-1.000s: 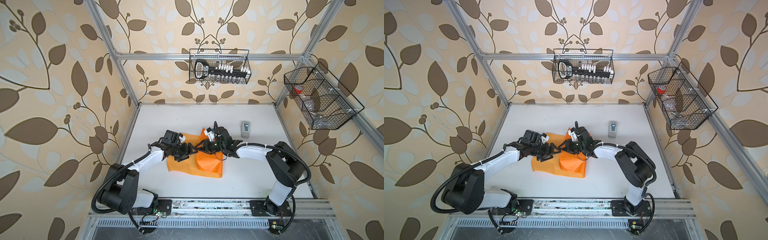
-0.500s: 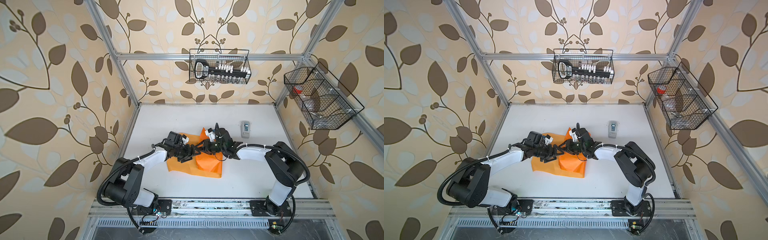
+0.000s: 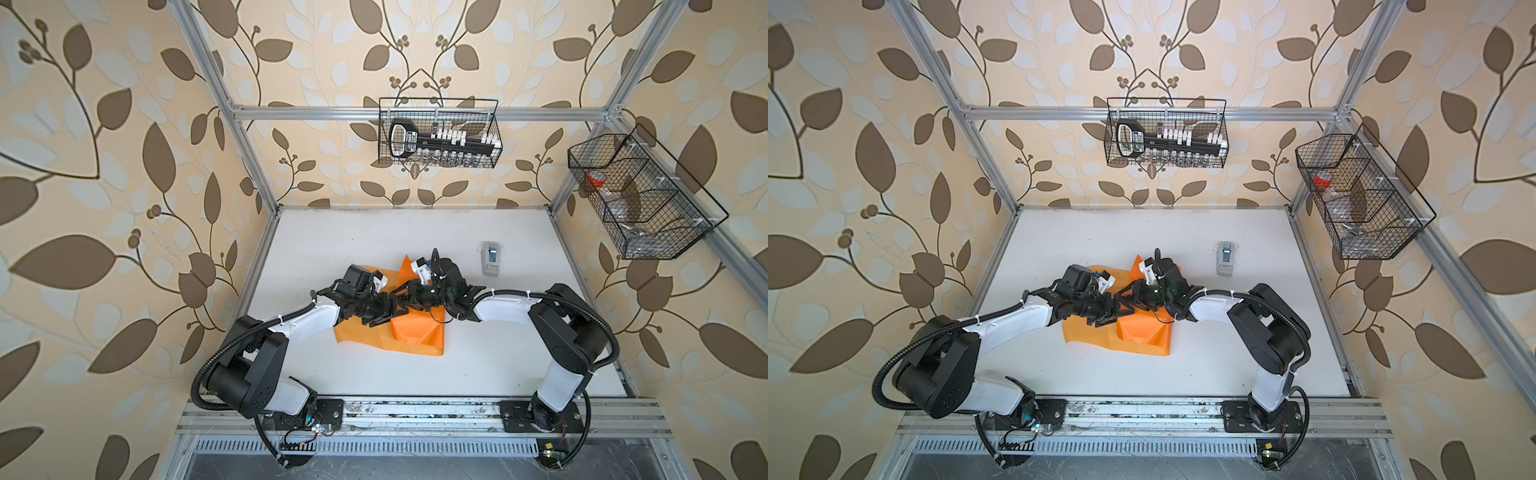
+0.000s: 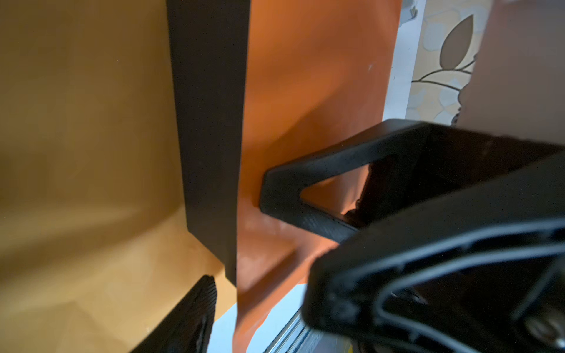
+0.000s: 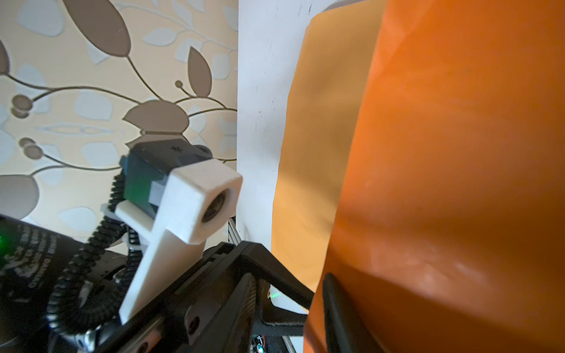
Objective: Wrap the gift box in paper
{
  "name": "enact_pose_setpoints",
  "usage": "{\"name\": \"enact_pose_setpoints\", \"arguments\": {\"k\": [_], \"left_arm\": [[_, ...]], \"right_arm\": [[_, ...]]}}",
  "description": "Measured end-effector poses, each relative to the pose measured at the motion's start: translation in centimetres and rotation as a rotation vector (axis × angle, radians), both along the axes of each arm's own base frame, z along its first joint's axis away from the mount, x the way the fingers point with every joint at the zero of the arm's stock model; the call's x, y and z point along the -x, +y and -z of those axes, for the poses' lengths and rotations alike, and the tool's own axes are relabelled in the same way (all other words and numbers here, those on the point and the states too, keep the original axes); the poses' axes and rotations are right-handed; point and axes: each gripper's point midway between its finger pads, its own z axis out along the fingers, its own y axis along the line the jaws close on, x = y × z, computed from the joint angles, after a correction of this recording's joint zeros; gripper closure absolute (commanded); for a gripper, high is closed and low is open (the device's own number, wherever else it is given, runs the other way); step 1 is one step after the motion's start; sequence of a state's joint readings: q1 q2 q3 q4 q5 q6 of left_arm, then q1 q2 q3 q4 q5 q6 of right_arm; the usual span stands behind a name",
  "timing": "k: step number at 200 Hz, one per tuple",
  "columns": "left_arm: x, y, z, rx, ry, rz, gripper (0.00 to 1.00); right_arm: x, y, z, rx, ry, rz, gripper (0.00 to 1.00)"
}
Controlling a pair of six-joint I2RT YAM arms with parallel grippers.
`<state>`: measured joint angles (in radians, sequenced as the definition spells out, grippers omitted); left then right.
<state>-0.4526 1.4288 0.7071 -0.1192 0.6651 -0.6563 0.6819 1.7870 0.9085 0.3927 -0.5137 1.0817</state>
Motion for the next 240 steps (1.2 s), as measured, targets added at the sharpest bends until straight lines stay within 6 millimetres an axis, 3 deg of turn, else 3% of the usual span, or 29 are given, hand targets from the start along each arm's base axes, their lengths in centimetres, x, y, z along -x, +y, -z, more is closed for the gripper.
{"name": "enact_pose_setpoints", "arguments": {"k": [45,80,97,142,205,240], "left_arm": [[-0.5,0.2,0.3,-0.015,-0.014,-0.022,0.52],[-0.7,0.4,0.5,-0.028,-0.015,-0.039,0.78],[-0.9,0.0,0.4,-0.007,-0.021,-0.026,1.0],[-1.4,-0.5,0.0,0.02,-0.03,-0.025,1.0],[-1.5,-0.6,0.0,0.027,-0.027,-0.029,1.0],[-1.4,-0.6,0.1,0.035,-0.023,-0.038,1.0]], "right_arm": [[0.1,0.0,0.1,-0.007,0.017,0.005,0.64],[0.3,0.1,0.1,-0.009,0.025,0.002,0.65],[0.3,0.1,0.1,-0.008,0.027,0.001,0.65],[0.4,-0.8,-0.3,0.016,0.033,0.005,0.62],[-2.7,-5.5,-5.4,0.119,-0.115,0.07,0.62],[-2.6,-6.5,-4.1,0.22,-0.124,0.051,0.64]]}}
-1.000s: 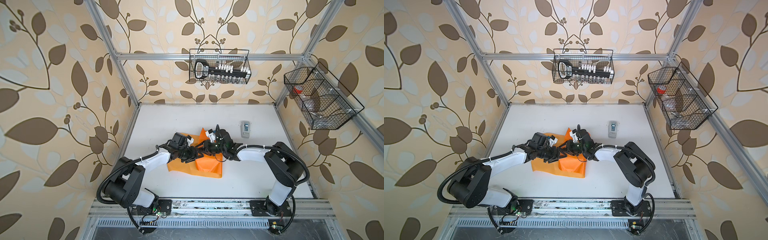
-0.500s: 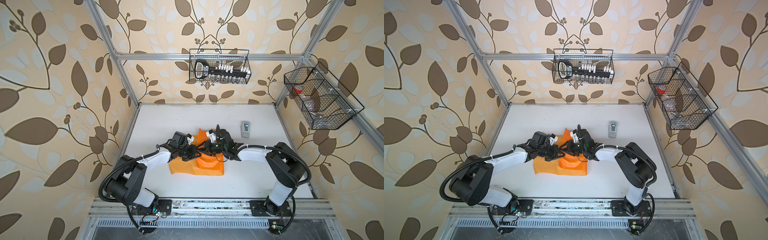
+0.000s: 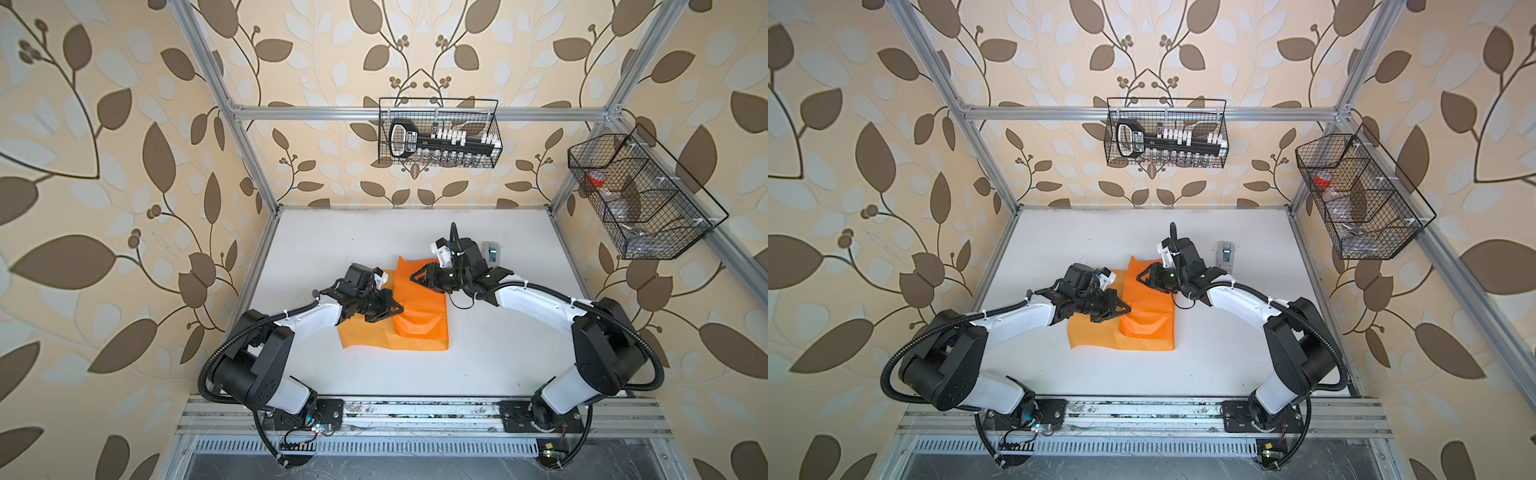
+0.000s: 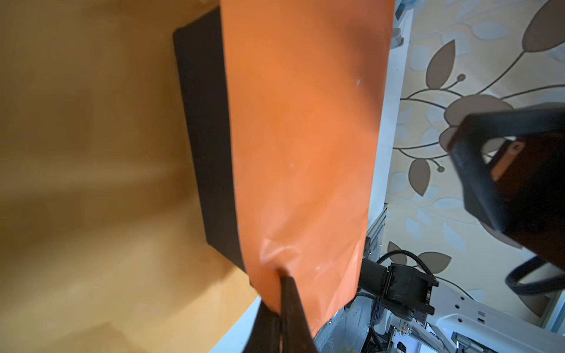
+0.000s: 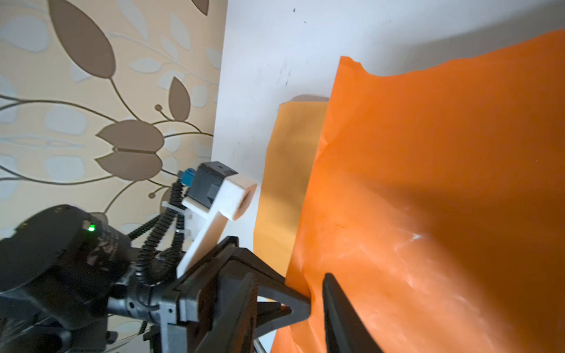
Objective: Wrap the gift box in paper
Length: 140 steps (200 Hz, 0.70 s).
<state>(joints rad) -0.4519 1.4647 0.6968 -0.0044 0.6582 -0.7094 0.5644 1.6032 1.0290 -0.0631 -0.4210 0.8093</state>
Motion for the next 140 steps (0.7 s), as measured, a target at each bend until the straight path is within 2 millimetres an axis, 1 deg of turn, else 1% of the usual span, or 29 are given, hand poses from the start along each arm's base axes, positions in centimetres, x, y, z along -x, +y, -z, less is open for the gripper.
{"name": "enact_pose_setpoints", "arguments": {"k": [35,64,90,140], "left_arm": [[0.1,0.0,0.0,0.01,-0.01,-0.006,1.0],[0.1,0.1,0.0,0.021,-0.016,-0.016,1.0],[0.2,0.2,0.1,0.028,-0.027,-0.024,1.0],[0.2,0.2,0.2,0.038,-0.031,-0.033,1.0]], "right_arm": [[0.8,-0.2,2.7,0.075,0.045,-0.024,0.65],[1.2,0.0,4.0,0.102,0.066,-0.04,0.65],[1.4,0.1,4.6,0.112,0.075,-0.048,0.65],[1.3,0.5,4.6,0.11,0.062,-0.06,0.66]]}}
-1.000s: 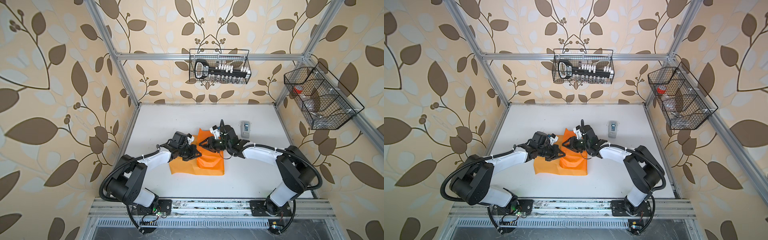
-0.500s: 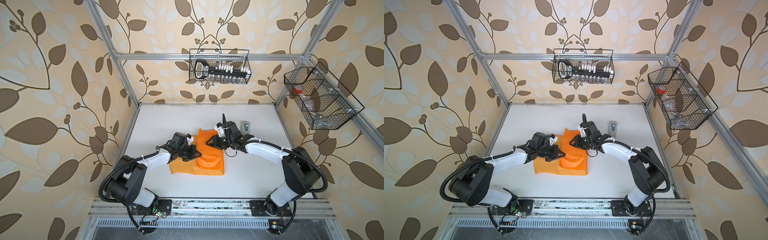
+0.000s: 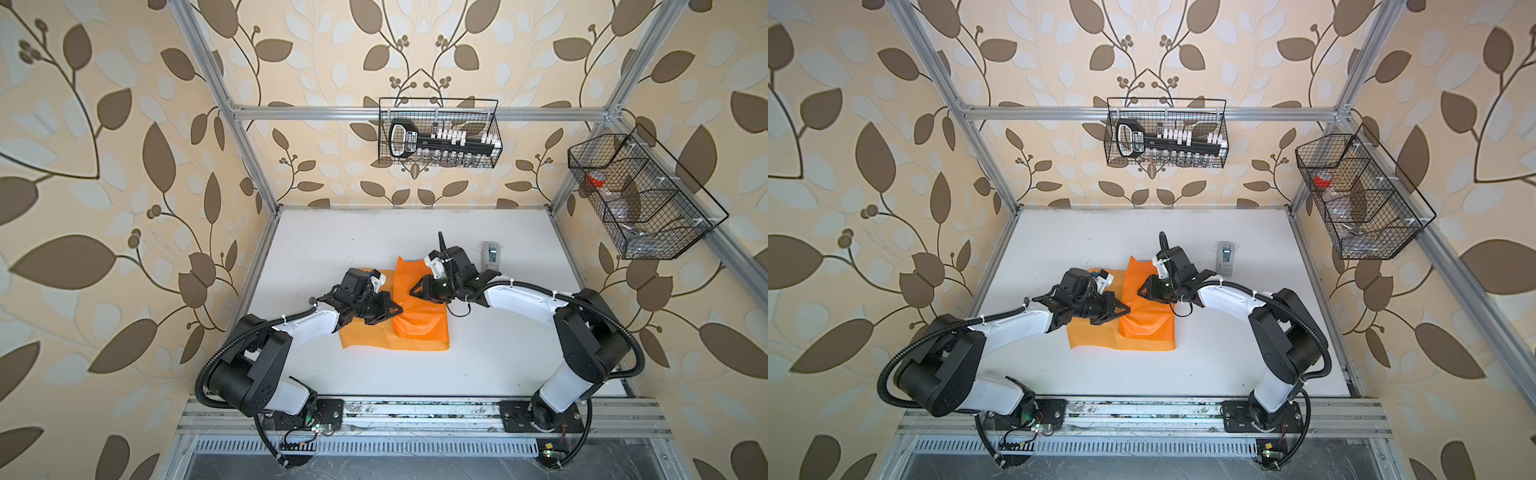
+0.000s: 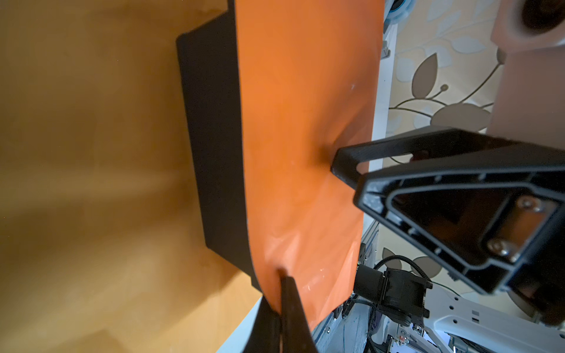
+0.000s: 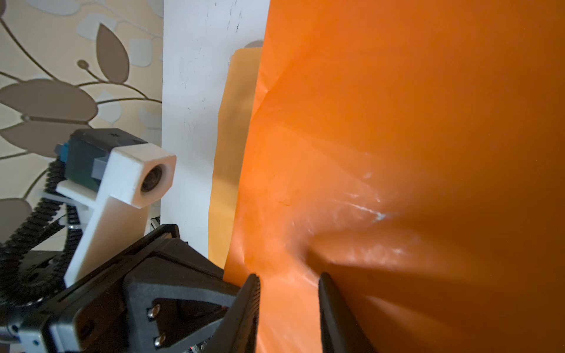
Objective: Wrap the gift box in paper
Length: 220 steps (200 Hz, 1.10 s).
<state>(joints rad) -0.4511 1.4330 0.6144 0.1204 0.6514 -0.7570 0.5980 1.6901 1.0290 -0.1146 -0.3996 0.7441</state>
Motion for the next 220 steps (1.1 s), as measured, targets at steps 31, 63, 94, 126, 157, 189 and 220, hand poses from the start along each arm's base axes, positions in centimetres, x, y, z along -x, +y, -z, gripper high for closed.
{"name": "enact_pose_setpoints", "arguments": {"k": [31,63,94,126,157,189,220], "left_arm": [[0.0,0.0,0.0,0.006,-0.001,-0.004,1.0],[0.1,0.0,0.1,0.013,-0.01,-0.009,1.0],[0.2,0.1,0.2,0.025,-0.009,-0.018,1.0],[0.2,0.1,0.2,0.036,-0.017,-0.023,1.0],[0.2,0.1,0.2,0.046,-0.015,-0.032,1.0],[0.1,0.1,0.2,0.05,-0.018,-0.034,1.0],[0.1,0.1,0.2,0.054,-0.02,-0.035,1.0]], "right_arm": [[0.0,0.2,-0.1,-0.003,-0.007,-0.006,0.61],[0.0,0.4,-0.2,-0.007,-0.015,-0.012,0.58],[0.1,0.6,-0.5,-0.003,-0.016,-0.018,0.62],[-0.7,1.0,-1.7,0.05,-0.06,-0.025,0.7],[-1.9,1.0,-3.3,0.173,-0.141,-0.017,0.67],[-2.4,0.6,-3.4,0.316,-0.188,-0.011,0.69],[-1.7,-0.7,-1.4,0.423,-0.156,-0.013,0.69]]}}
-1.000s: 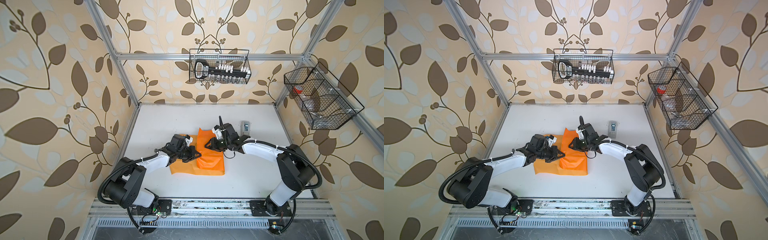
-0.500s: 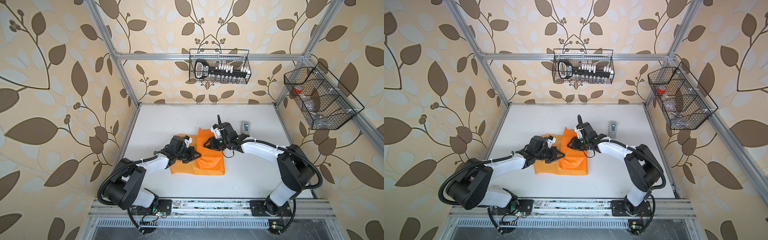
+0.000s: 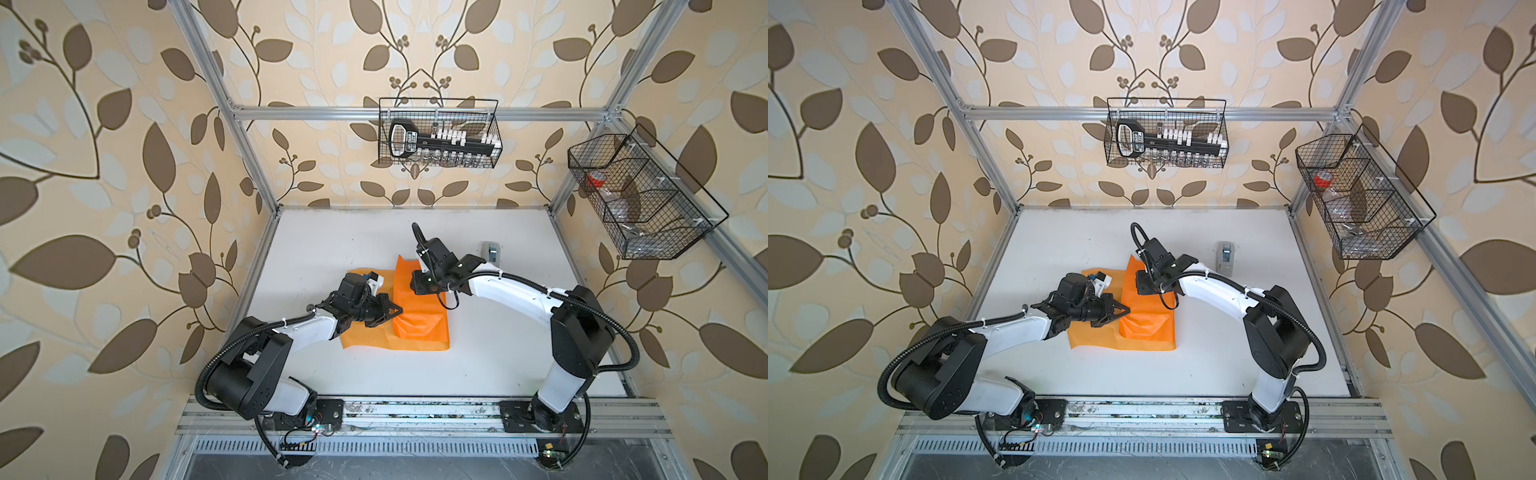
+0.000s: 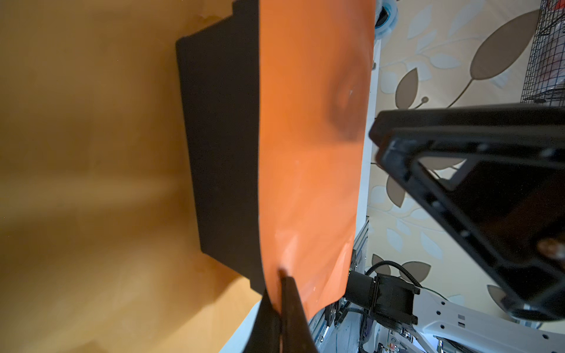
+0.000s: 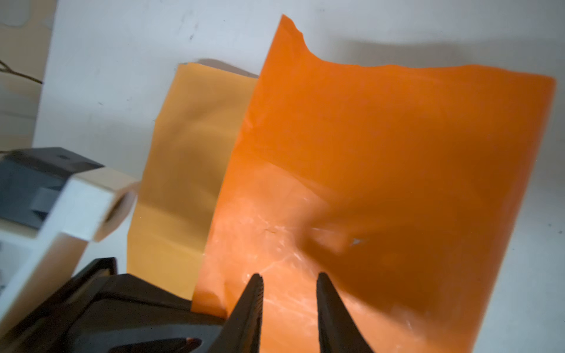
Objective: Wrap the gift box in paper
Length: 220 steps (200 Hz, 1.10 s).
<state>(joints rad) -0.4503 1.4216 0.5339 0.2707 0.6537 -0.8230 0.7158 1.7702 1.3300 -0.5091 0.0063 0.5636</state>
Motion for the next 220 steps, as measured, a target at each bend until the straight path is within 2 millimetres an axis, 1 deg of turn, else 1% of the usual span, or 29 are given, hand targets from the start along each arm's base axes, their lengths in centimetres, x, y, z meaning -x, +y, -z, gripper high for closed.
{"name": "enact_pose_setpoints", "arguments": {"k": [12,33,50,78,94,109,145,149,158,166,175,188,201,208,220], "left_arm": [[0.0,0.0,0.0,0.003,0.0,0.001,1.0],[-0.1,-0.2,0.1,0.013,0.002,0.005,1.0],[0.0,-0.3,0.1,0.02,0.006,0.009,1.0],[-0.1,-0.3,0.1,0.023,0.003,0.008,1.0],[0.0,-0.3,0.1,0.024,0.002,0.008,1.0],[0.0,-0.3,0.1,0.024,0.002,0.008,1.0],[0.0,-0.3,0.1,0.027,-0.003,0.007,1.0],[0.0,-0.3,0.1,0.026,-0.002,0.006,0.97],[0.0,-0.3,0.1,0.025,-0.003,0.006,0.86],[0.1,0.0,0.3,0.014,0.006,-0.003,0.79],[0.4,0.6,1.3,-0.015,0.044,-0.025,0.7],[1.8,2.0,3.3,-0.077,0.127,-0.05,0.57],[3.0,3.3,4.4,-0.135,0.188,-0.067,0.45],[3.4,3.9,4.5,-0.159,0.205,-0.077,0.39],[4.0,4.8,4.2,-0.193,0.206,-0.089,0.34]], "right_arm": [[0.1,-0.3,0.7,0.026,0.013,0.005,0.72],[0.3,-0.4,1.9,0.058,0.031,0.006,0.72],[0.1,0.1,1.6,0.06,0.019,0.002,0.72],[-0.1,1.9,1.8,0.066,0.009,-0.023,0.72],[0.0,2.6,1.7,0.068,0.002,-0.033,0.72],[0.1,2.9,1.7,0.076,-0.003,-0.037,0.71],[0.2,3.0,1.8,0.11,-0.02,-0.035,0.71],[0.2,3.0,1.8,0.114,-0.023,-0.034,0.71],[0.3,3.1,1.8,0.124,-0.032,-0.034,0.7],[0.4,3.1,1.9,0.134,-0.038,-0.035,0.69],[0.5,3.3,1.9,0.146,-0.045,-0.037,0.69],[0.5,3.4,2.0,0.162,-0.057,-0.037,0.7],[0.5,3.4,2.0,0.176,-0.068,-0.034,0.71],[0.5,3.4,2.0,0.182,-0.072,-0.032,0.73],[0.5,3.3,2.1,0.189,-0.075,-0.026,0.75]]}}
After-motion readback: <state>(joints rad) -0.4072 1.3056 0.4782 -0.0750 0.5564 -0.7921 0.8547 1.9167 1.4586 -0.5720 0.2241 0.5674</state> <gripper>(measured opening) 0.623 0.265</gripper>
